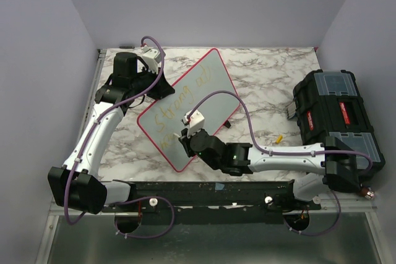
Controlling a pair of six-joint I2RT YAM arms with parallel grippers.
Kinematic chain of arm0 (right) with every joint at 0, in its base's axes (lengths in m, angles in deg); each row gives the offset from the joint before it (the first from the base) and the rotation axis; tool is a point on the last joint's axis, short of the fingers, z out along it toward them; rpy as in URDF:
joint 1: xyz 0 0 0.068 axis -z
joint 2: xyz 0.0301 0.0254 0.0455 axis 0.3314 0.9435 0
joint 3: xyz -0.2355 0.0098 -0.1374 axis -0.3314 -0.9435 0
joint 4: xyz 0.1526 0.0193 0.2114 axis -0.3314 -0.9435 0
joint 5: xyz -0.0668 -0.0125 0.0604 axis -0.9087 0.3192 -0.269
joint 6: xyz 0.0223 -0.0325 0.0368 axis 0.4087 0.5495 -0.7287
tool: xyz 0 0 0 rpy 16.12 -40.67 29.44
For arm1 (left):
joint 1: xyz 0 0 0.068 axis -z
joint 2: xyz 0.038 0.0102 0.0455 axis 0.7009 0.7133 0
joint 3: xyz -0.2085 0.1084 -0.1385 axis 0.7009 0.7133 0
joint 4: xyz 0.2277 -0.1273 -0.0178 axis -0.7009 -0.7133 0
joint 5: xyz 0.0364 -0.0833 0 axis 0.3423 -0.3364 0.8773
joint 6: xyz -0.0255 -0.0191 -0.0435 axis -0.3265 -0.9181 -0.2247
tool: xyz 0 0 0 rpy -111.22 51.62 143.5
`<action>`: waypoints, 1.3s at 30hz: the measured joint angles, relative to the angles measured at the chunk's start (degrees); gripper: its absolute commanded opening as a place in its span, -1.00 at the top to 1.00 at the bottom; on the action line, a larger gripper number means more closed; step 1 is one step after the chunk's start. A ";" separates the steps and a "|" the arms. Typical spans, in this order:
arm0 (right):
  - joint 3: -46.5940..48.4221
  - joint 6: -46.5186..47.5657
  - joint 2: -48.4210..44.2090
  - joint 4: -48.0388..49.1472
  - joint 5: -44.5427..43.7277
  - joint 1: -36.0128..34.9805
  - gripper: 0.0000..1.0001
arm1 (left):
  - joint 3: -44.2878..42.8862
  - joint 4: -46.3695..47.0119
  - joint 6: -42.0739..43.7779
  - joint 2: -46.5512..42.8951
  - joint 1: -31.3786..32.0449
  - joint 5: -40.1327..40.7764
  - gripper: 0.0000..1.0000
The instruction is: Write a sentence on the whiteboard
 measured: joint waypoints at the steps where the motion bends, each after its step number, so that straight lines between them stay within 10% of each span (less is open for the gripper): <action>1: 0.28 0.15 0.11 -0.02 -0.04 0.00 0.99 | -0.02 0.00 0.00 0.00 0.00 0.02 1.00; 39: -3.96 -3.21 -1.66 -0.07 -0.31 0.09 0.99 | -0.02 -0.22 -0.26 0.00 0.02 0.33 1.00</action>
